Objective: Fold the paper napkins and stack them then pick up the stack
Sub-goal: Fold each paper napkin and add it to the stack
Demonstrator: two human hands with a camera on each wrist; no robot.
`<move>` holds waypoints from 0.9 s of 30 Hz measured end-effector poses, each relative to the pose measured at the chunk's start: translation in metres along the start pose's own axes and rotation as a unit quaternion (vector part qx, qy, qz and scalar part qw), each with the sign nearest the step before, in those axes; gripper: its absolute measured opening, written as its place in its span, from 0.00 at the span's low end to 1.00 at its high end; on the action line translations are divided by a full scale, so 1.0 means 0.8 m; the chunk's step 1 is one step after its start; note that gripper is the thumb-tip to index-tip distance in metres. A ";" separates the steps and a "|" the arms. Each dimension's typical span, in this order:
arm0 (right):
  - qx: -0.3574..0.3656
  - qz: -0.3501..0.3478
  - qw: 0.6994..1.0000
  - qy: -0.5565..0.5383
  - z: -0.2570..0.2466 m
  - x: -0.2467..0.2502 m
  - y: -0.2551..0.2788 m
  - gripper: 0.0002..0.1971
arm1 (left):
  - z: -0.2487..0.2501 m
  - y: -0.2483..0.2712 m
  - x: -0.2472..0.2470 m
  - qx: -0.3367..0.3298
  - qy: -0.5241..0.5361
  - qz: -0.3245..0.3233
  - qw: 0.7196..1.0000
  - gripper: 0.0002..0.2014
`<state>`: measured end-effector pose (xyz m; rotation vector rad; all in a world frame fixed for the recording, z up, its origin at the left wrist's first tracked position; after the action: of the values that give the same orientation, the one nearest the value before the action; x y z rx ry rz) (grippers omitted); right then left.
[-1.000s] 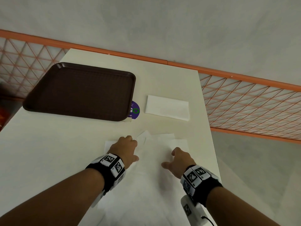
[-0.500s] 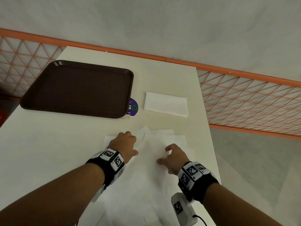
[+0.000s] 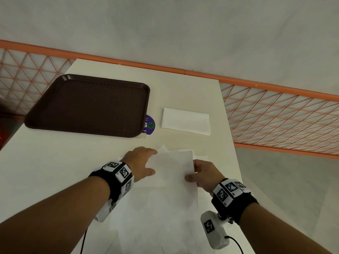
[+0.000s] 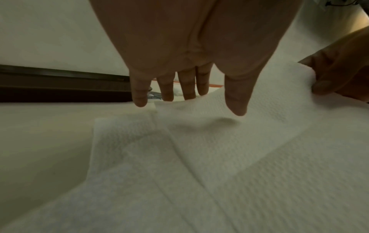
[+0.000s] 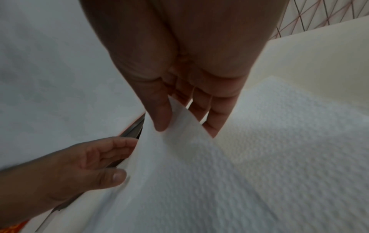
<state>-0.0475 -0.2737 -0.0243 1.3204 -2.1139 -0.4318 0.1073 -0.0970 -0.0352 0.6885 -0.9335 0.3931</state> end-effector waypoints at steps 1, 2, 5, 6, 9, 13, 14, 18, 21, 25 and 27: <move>0.000 0.000 1.000 -0.007 0.002 0.001 0.000 0.15 | 0.000 -0.004 0.001 0.008 0.002 -0.006 1.000 0.35; -0.001 0.001 1.000 -0.013 0.004 0.002 -0.001 0.14 | 0.000 -0.007 0.003 0.016 0.008 -0.008 1.000 0.34; -0.007 0.004 1.000 -0.010 0.010 0.005 -0.004 0.11 | 0.003 -0.012 0.013 0.034 0.036 -0.004 0.999 0.22; -0.008 0.006 1.000 -0.005 0.011 0.006 -0.007 0.09 | 0.004 -0.014 0.018 0.029 0.031 -0.001 0.999 0.17; 0.018 0.004 0.999 0.028 0.003 0.008 -0.012 0.09 | 0.013 -0.015 0.035 0.001 -0.014 0.008 1.000 0.10; 0.092 0.056 0.988 0.112 -0.027 0.025 -0.016 0.06 | 0.026 -0.017 0.060 -0.030 -0.048 0.048 0.997 0.11; 0.110 0.071 0.982 0.133 -0.034 0.029 -0.016 0.06 | 0.029 -0.016 0.067 -0.036 -0.046 0.062 0.996 0.11; 0.158 0.080 0.965 0.192 -0.051 0.037 -0.012 0.05 | 0.040 -0.010 0.082 -0.075 -0.040 0.075 0.994 0.10; 0.181 0.063 0.945 0.264 -0.053 0.033 -0.003 0.08 | 0.041 0.001 0.078 -0.097 -0.036 0.051 0.993 0.08; 0.182 0.019 0.910 0.372 -0.037 0.024 0.007 0.07 | 0.038 0.013 0.054 -0.096 -0.059 -0.024 0.993 0.08; 0.179 -0.020 0.876 0.447 -0.021 0.019 0.009 0.10 | 0.036 0.019 0.037 -0.083 -0.066 -0.060 0.993 0.12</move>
<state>-0.0466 -0.2831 -0.0024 1.3832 -1.3929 0.5174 0.0974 -0.1050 0.0071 0.6184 -1.0315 0.1632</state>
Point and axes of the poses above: each hand's wrist, its own y-axis away from the middle knuckle, its own x-axis out of the back of the hand, z = x × y, the point moved 2 cm from there along -y, towards the middle knuckle, and after that the axes turned 3 degrees about z, right-handed, at the moved point
